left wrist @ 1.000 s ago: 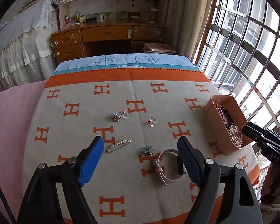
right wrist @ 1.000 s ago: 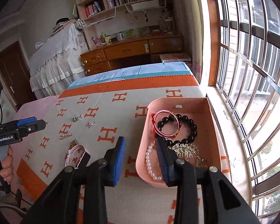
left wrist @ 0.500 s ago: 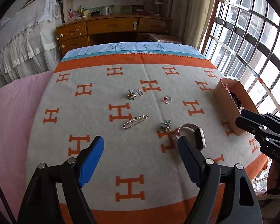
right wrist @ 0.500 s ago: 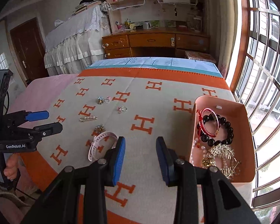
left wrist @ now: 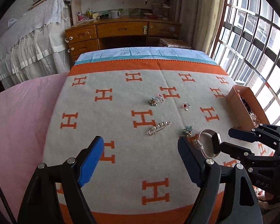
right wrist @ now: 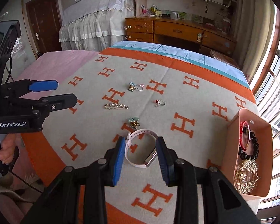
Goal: Organize jewelry
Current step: 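Move the right gripper to the pink watch strap, then grasp the pink watch with the right gripper while the left grasps the pearl safety pin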
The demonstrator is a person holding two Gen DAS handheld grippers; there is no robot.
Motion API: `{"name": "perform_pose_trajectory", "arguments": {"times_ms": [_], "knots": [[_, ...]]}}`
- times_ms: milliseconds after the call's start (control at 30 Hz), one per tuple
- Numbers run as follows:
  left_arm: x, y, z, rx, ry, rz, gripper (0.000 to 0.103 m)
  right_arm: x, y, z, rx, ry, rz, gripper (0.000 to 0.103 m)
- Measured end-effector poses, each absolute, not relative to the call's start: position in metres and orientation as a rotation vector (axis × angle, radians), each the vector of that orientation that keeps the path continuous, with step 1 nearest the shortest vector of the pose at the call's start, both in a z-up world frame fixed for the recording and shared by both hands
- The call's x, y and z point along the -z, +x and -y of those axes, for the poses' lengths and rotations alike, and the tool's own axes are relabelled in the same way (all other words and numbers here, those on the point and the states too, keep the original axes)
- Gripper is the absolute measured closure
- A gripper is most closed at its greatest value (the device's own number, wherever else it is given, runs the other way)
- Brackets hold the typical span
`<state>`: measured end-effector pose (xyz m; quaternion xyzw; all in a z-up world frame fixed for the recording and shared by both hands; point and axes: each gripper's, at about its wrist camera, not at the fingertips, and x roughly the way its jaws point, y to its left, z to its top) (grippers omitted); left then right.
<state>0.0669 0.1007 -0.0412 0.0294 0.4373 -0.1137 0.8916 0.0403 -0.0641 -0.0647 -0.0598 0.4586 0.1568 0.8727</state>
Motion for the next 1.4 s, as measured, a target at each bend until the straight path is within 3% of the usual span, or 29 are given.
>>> {"name": "perform_pose_trajectory", "arguments": {"times_ms": [500,567,600,667,1000,1267,1400], "knots": [[0.073,0.091,-0.105,0.278,0.111,-0.985,0.023,0.116,0.064,0.034,-0.327,-0.149,-1.168,0.069],[0.077,0.096,-0.1,0.3,0.136,-0.989,0.023,0.116,0.061,0.031,-0.317,-0.182,-1.145,0.078],[0.079,0.099,-0.098,0.317,0.143,-0.994,0.023,0.116,0.062,0.031,-0.309,-0.189,-1.139,0.091],[0.083,0.107,-0.092,0.348,0.152,-1.006,0.025,0.115,0.064,0.038,-0.308,-0.156,-1.14,0.095],[0.113,0.147,-0.062,0.486,0.207,-1.113,0.061,0.113,0.068,0.081,-0.24,-0.045,-1.121,0.096],[0.117,0.154,-0.044,0.509,0.293,-1.104,0.079,0.115,0.071,0.097,-0.238,-0.002,-1.114,0.096],[0.117,0.155,-0.04,0.515,0.302,-1.12,0.097,0.115,0.072,0.099,-0.249,0.01,-1.108,0.096]]}}
